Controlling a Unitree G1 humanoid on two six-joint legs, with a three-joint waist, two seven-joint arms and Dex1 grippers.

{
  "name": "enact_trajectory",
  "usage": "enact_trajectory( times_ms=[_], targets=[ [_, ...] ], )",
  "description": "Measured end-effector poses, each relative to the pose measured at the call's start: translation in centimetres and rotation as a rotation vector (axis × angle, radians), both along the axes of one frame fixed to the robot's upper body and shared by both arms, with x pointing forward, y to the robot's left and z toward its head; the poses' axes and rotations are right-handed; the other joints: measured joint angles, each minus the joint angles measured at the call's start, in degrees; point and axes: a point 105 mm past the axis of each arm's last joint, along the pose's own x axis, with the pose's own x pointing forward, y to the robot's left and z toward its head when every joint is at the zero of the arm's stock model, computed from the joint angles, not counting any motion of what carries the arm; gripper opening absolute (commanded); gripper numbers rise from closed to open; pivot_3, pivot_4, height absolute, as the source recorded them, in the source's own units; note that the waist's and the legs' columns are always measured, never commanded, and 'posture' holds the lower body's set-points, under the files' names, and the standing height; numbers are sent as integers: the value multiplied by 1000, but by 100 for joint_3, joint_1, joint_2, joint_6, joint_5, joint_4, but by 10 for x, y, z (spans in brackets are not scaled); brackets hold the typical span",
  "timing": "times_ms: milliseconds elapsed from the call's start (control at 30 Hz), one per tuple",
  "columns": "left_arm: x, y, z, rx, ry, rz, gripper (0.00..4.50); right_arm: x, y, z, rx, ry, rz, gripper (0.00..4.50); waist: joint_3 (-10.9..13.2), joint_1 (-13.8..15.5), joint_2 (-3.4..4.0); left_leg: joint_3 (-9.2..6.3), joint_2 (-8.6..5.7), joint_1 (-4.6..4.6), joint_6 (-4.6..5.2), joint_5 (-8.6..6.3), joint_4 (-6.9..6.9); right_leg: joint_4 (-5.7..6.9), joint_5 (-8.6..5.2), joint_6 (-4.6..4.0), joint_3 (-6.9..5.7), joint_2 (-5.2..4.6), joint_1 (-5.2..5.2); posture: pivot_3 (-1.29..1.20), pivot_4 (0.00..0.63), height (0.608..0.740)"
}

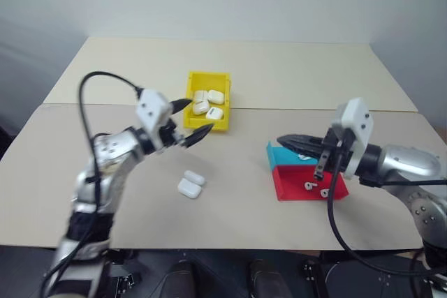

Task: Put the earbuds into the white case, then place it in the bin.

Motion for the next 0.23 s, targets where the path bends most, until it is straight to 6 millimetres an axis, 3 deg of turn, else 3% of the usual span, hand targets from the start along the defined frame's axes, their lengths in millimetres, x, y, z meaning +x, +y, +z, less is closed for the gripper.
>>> enact_trajectory(
  times_ms=[133,233],
  targets=[
    [-39,23,4,64,73,-74,4473,-15,-14,-12,-66,37,60,0,0,10,0,1,0,14,1,-1,0,7,0,0,1,0,7,0,150,740],
    [-54,38,5,96,110,-70,4473,-19,-24,-11,-95,39,66,0,0,10,-1,2,0,23,0,0,1,18,0,-1,1,0,10,0,150,740]
  ],
)
